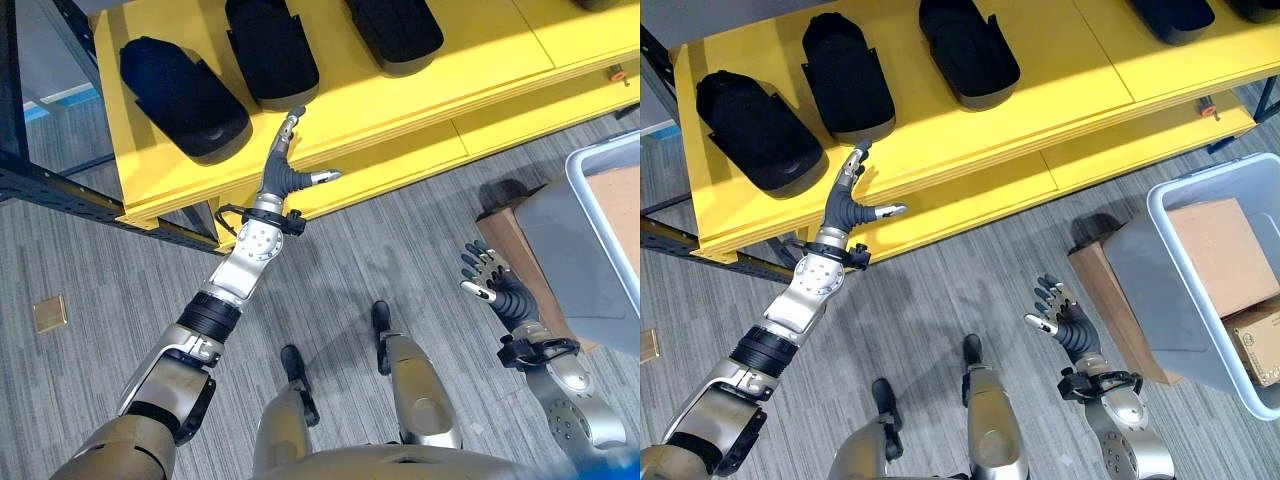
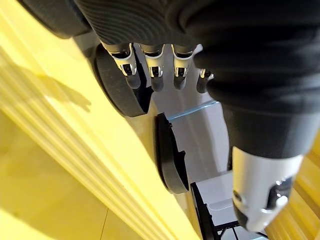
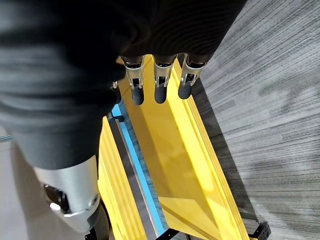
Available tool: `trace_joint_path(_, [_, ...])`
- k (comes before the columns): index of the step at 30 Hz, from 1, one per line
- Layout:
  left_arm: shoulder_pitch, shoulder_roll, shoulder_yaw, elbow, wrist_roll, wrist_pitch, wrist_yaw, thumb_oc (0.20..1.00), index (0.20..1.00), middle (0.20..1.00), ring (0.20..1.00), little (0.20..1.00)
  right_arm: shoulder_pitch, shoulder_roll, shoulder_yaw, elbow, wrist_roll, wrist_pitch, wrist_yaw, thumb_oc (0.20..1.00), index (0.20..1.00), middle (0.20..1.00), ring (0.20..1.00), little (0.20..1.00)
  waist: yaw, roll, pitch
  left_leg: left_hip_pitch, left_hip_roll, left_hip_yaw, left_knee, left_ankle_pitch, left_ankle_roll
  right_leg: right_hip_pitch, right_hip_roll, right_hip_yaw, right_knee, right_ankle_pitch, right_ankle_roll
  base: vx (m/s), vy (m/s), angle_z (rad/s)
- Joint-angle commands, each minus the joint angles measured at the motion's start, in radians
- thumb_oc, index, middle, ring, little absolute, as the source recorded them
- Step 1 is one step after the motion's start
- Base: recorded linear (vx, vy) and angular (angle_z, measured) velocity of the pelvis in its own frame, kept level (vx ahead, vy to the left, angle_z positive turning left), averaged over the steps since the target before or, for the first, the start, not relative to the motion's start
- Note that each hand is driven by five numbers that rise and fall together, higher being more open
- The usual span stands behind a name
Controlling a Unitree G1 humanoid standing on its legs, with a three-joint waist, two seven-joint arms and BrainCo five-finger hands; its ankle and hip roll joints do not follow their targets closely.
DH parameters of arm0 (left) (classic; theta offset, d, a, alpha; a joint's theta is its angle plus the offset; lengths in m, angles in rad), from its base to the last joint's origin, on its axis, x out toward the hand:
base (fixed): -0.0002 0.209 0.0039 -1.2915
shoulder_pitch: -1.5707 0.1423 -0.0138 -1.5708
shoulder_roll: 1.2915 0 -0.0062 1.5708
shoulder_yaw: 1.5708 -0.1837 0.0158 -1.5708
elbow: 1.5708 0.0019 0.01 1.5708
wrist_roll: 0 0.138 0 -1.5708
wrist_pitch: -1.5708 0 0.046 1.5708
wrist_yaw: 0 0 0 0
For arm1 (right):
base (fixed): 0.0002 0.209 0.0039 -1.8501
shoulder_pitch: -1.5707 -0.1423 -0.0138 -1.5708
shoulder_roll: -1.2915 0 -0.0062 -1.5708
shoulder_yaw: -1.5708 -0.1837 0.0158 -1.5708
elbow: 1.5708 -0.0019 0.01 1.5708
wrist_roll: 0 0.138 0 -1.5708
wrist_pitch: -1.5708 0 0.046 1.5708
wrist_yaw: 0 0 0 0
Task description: Move parts from the plastic box to the shelf.
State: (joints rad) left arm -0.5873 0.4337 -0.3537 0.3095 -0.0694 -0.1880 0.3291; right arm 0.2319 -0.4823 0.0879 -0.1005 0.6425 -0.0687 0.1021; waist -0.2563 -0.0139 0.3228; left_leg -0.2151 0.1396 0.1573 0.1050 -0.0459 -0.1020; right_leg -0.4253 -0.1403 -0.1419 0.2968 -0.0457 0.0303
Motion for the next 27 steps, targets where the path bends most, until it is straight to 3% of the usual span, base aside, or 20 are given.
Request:
trace_joint_path(1, [-0.071, -0.003, 0.011, 0.041, -0.039, -0.037, 0.025, 1.000, 1.000, 1.000, 1.000, 1.000, 0.016, -0.016, -0.016, -0.077, 0.007, -0.063, -0.010, 1.000, 1.000, 1.000, 1.000, 1.000, 0.004, -0.022, -0.033, 0.039, 0.074, -0.057, 0.139, -0.100, -0.018, -0.013, -0.097, 0.042, 0.002, 0.055, 0.131, 0.02, 0.000, -0.03])
trace_joint_path(15, [-0.119, -0.002, 0.047, 0.157, -0.124, -0.030, 0.052, 1.000, 1.000, 1.000, 1.000, 1.000, 0.011, -0.006, 0.013, -0.066, 0.005, -0.066, -0.009, 1.000, 1.000, 1.000, 1.000, 1.000, -0.001, -0.029, -0.032, 0.007, 0.076, -0.060, 0.170, -0.111, -0.022, -0.031, -0.093, 0.048, 0.013, 0.055, 0.128, 0.00, -0.001, -0.01])
trace_joint_path(27, [-0.262, 0.066, 0.054, 0.339, -0.197, -0.015, 0.064, 1.000, 1.000, 1.000, 1.000, 1.000, 0.037, -0.025, -0.004, -0.091, 0.020, -0.066, -0.002, 1.000, 1.000, 1.000, 1.000, 1.000, -0.025, -0.026, -0.021, -0.017, 0.086, -0.062, 0.204, -0.140, -0.032, -0.060, -0.081, 0.061, 0.043, 0.030, 0.137, 0.02, 0.003, -0.01])
